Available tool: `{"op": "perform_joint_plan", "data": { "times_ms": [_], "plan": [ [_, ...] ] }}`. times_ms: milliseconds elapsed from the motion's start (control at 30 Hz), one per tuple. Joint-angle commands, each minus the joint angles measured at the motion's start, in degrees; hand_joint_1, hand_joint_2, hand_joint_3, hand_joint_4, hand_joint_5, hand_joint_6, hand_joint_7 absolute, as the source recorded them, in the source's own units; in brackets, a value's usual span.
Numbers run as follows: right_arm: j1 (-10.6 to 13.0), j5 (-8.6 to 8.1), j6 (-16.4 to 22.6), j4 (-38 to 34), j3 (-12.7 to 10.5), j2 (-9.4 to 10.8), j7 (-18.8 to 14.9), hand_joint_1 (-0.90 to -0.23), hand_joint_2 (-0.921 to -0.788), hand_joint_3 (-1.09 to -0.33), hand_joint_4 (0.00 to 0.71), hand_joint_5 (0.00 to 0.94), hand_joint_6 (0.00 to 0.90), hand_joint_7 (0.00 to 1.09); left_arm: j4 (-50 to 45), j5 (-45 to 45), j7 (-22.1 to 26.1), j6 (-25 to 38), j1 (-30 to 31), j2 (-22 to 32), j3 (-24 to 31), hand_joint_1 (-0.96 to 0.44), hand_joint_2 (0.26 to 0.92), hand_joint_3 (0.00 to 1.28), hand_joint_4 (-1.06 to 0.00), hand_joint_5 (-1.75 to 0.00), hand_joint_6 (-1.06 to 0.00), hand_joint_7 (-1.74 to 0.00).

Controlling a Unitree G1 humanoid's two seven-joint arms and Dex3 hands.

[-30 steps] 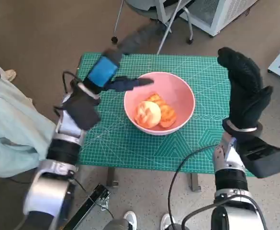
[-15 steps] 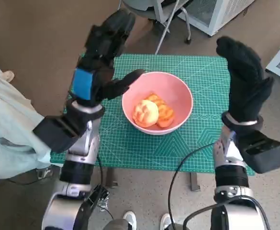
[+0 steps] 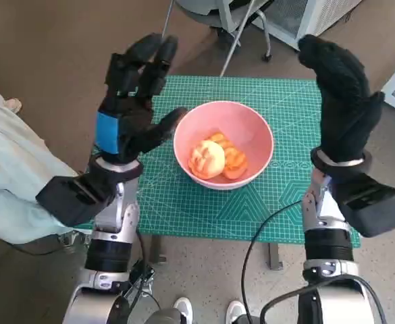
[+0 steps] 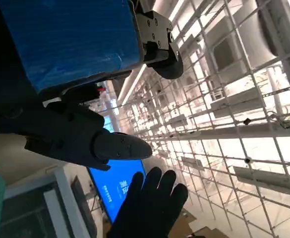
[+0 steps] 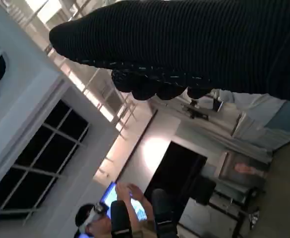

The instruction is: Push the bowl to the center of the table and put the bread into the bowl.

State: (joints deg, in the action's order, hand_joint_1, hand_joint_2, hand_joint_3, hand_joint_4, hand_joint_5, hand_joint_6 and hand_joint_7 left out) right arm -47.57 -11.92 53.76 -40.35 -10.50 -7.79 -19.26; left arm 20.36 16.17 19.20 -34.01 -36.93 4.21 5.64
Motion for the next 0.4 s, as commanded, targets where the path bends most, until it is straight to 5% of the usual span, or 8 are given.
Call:
{"op": "perform_joint_plan", "data": {
  "times_ms": [33,400],
  "plan": [
    [0.1,1.6,-1.6,1.2,0.9,-1.0,0.5,-0.523,-0.921,-0.752,0.364,0.0,0.02,0.76,-1.3,0.4,0.7,0.2,0.2,-0.2,0.0,-0.37,0.921,0.23,-0.34,-0.07,-0.17,-0.61],
    [0.2,4.1,-2.7,2.9,1.5,-1.7,2.3,-0.52,-0.921,-0.755,0.349,0.0,0.0,0.75,-1.4,-1.0,-0.4,-0.9,0.2,-0.1,0.6,-0.34,0.921,0.23,-0.34,-0.07,-0.18,-0.6]
  ]
}}
